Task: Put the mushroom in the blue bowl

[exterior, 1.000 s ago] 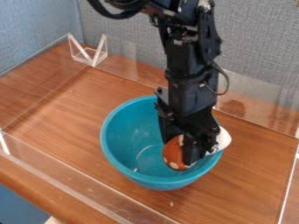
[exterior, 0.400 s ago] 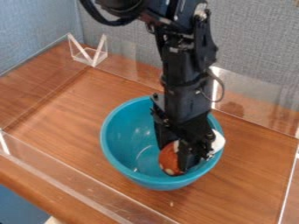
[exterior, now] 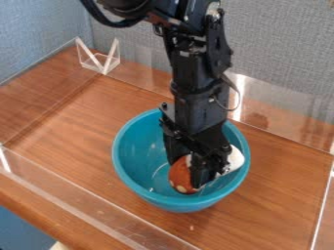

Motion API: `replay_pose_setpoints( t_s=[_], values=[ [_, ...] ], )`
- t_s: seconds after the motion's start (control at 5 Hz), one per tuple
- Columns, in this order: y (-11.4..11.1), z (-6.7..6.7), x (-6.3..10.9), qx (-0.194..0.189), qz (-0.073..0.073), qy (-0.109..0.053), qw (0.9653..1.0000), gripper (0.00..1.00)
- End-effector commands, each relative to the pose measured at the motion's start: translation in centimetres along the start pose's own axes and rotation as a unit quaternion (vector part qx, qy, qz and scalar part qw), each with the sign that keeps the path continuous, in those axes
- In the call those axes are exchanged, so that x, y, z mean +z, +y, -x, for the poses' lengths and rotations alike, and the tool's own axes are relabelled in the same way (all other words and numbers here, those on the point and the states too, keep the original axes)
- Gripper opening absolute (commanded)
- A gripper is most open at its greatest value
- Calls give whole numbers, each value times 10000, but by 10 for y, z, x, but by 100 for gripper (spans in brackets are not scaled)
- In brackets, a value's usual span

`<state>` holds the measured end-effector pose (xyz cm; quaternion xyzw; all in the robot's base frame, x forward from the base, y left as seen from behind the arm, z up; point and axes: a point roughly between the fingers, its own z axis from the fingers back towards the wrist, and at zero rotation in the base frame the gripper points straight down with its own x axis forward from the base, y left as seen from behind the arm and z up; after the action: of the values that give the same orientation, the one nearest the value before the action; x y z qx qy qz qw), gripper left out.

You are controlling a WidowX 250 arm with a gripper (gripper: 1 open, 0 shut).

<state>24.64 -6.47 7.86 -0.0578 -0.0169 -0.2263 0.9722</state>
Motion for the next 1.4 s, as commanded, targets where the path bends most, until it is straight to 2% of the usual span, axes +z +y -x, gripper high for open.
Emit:
replay_pose_setpoints(
  t_s=[0.0, 0.6, 0.8, 1.2],
  values=[
    [2, -7, 14, 51, -81, -289, 9995, 0],
    [2, -11, 15, 158, -82, -374, 9991, 0],
    [4, -12, 21, 210, -92, -384, 9990, 100],
    [10, -15, 14, 333, -187, -198, 9991, 100]
  ],
)
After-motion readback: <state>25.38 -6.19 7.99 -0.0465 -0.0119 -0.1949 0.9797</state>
